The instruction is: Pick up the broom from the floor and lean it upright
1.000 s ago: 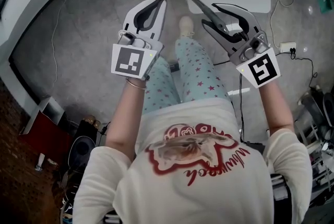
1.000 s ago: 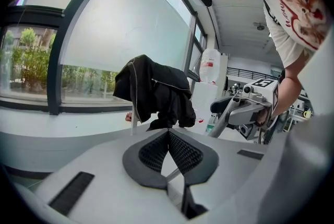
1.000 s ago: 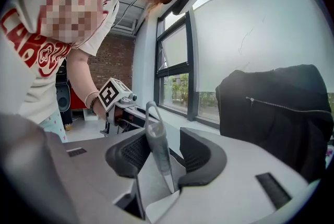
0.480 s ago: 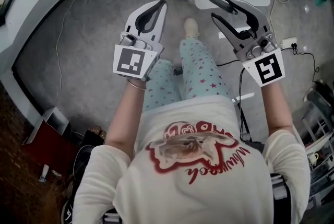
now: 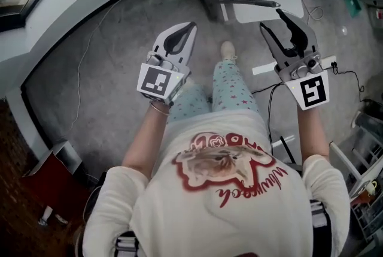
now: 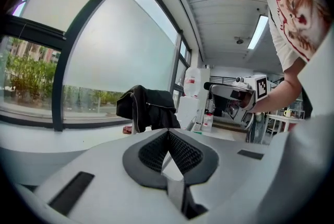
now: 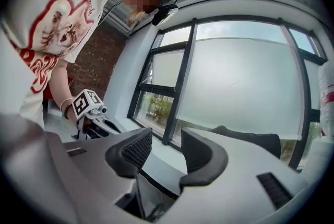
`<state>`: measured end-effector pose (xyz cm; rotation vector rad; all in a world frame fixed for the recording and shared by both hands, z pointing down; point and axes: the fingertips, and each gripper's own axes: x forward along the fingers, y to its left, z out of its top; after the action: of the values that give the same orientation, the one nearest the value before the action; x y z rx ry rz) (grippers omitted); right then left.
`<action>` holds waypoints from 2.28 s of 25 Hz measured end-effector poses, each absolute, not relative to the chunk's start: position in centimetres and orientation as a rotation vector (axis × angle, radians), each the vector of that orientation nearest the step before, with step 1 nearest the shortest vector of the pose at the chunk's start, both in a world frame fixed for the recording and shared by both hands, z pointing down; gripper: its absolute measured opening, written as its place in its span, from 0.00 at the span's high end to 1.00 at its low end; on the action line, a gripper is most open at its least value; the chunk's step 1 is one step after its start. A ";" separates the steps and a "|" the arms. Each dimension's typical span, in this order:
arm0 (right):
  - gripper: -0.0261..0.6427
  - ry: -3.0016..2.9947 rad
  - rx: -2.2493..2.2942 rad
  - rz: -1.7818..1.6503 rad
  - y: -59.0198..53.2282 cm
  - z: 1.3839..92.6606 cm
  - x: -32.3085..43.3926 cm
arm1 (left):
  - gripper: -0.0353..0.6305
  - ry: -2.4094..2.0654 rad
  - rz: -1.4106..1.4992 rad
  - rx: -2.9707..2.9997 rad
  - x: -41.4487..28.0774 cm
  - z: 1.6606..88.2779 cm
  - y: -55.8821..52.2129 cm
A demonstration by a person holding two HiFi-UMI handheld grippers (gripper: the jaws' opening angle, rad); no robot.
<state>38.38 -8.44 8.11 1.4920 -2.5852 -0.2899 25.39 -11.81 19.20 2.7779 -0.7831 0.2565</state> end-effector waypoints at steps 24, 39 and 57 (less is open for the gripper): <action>0.91 -3.221 1.312 0.041 4.2 -4.1 22.9 | 0.91 -1.030 -0.034 2.881 17.7 1.8 2.7; 0.91 -3.191 1.004 -0.196 20.9 -4.2 34.1 | 0.91 -1.252 -0.045 2.723 30.3 -0.4 21.7; 0.91 -3.061 1.031 -0.279 34.7 -4.5 18.3 | 0.91 -1.084 -0.095 2.725 16.4 2.2 34.4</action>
<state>18.26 34.69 -4.50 1.0309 -3.0610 -0.2791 16.39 34.45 2.17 2.7253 -1.0835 -0.0945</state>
